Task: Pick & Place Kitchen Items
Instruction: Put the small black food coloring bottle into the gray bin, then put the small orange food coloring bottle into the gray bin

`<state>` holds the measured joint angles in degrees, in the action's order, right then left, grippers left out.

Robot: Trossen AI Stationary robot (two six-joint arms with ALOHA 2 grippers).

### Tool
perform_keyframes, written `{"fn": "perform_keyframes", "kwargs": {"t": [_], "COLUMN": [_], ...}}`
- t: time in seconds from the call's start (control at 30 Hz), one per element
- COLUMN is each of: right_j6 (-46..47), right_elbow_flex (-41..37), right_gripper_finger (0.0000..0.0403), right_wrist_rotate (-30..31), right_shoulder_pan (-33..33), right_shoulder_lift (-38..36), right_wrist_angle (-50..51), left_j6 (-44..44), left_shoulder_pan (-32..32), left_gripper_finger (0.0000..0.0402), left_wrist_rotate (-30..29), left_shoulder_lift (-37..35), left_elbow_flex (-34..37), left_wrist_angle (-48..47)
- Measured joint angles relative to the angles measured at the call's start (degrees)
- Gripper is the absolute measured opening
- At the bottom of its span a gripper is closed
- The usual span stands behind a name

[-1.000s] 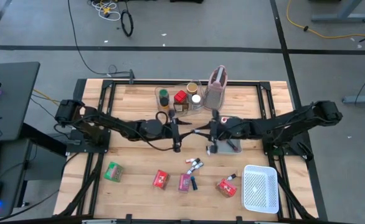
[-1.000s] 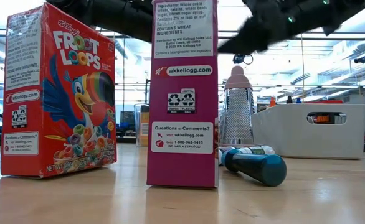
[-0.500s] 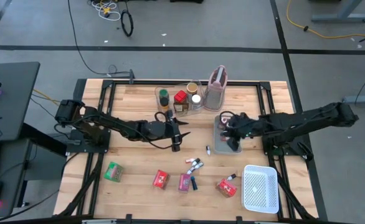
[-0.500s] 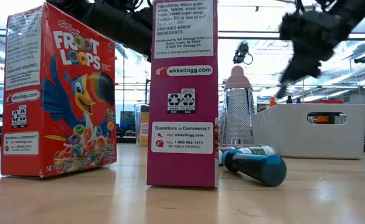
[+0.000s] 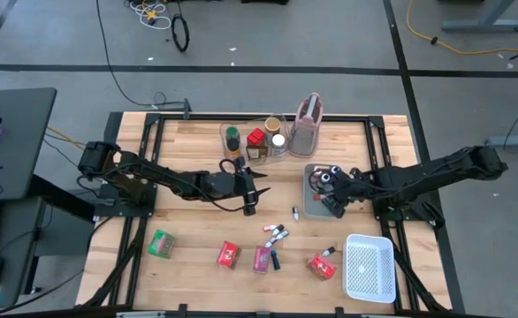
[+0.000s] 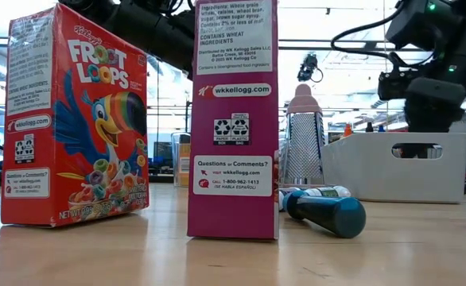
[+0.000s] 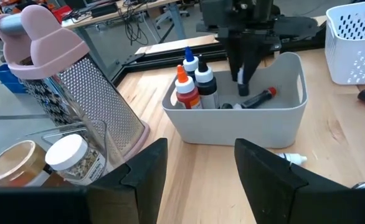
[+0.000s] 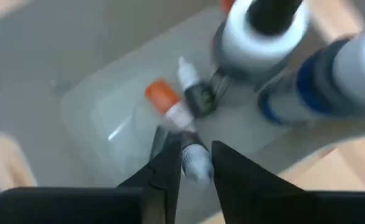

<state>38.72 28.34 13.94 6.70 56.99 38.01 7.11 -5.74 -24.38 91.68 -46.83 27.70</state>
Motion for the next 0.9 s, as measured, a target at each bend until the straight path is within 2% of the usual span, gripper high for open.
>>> {"fn": "perform_keyframes", "kwargs": {"t": [0.23,0.43,0.57,0.7,0.8,0.9], "right_j6": [-0.09,-1.03,-6.55,-7.94,-11.38,-19.22], "right_elbow_flex": [0.00,0.20,3.15,8.04,10.25,10.04], "right_gripper_finger": [0.0136,0.0171,0.0182,0.0181,0.0176,0.0171], "right_wrist_rotate": [8.18,7.46,7.40,5.37,4.64,4.41], "right_shoulder_pan": [-0.01,-0.02,-0.02,0.04,0.22,0.72], "right_shoulder_lift": [0.00,0.00,0.00,-0.04,-0.04,-0.07], "right_wrist_angle": [-3.12,-3.70,-3.83,-4.35,-9.23,-17.82], "left_j6": [0.38,0.38,0.38,-0.52,-1.78,-1.76], "left_shoulder_pan": [0.00,0.00,0.00,-0.02,0.00,0.00], "left_gripper_finger": [0.0198,0.0198,0.0198,0.0198,0.0198,0.0198], "left_wrist_rotate": [0.00,0.42,4.62,8.75,10.19,11.63], "left_shoulder_lift": [0.02,0.02,0.02,0.04,0.08,0.28], "left_elbow_flex": [0.02,0.04,0.07,0.07,0.07,0.09], "left_wrist_angle": [-0.01,-0.02,-0.02,-0.03,-0.13,-1.27]}}
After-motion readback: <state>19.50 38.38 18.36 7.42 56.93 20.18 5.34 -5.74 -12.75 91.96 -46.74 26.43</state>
